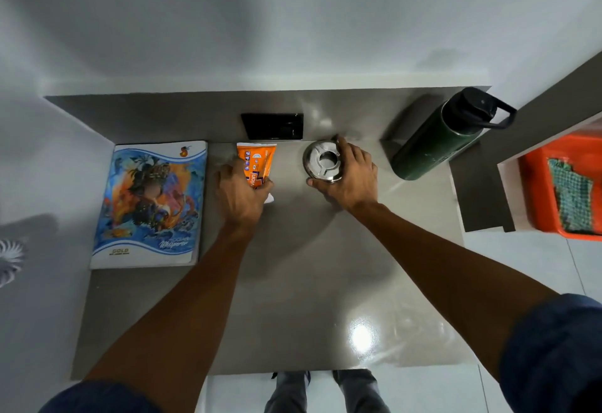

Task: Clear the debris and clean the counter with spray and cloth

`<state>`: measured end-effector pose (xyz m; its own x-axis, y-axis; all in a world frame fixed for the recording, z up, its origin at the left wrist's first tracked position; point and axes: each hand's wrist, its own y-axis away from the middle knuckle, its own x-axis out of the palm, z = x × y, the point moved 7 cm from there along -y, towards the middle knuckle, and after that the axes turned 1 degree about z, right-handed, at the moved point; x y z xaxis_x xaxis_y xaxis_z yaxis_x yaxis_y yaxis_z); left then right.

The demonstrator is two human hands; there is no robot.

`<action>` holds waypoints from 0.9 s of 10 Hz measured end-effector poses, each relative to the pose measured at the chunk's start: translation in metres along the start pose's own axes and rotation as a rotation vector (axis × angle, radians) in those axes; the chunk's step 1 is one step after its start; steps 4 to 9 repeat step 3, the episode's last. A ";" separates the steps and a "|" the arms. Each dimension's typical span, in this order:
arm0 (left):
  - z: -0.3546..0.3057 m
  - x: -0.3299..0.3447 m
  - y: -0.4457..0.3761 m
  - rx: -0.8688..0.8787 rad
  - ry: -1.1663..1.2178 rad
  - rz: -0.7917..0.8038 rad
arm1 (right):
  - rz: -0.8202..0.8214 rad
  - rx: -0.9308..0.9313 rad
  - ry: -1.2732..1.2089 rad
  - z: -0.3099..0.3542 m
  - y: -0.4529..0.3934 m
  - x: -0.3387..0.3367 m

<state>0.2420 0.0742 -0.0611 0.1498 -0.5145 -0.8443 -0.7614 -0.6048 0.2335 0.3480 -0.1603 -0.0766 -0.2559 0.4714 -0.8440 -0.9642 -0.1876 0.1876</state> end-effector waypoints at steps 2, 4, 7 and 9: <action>-0.013 -0.016 0.001 0.106 -0.112 -0.080 | -0.007 0.022 -0.050 -0.001 0.005 -0.002; -0.026 -0.033 0.004 0.194 -0.166 -0.162 | -0.022 -0.006 -0.047 0.003 0.011 -0.011; -0.026 -0.033 0.004 0.194 -0.166 -0.162 | -0.022 -0.006 -0.047 0.003 0.011 -0.011; -0.026 -0.033 0.004 0.194 -0.166 -0.162 | -0.022 -0.006 -0.047 0.003 0.011 -0.011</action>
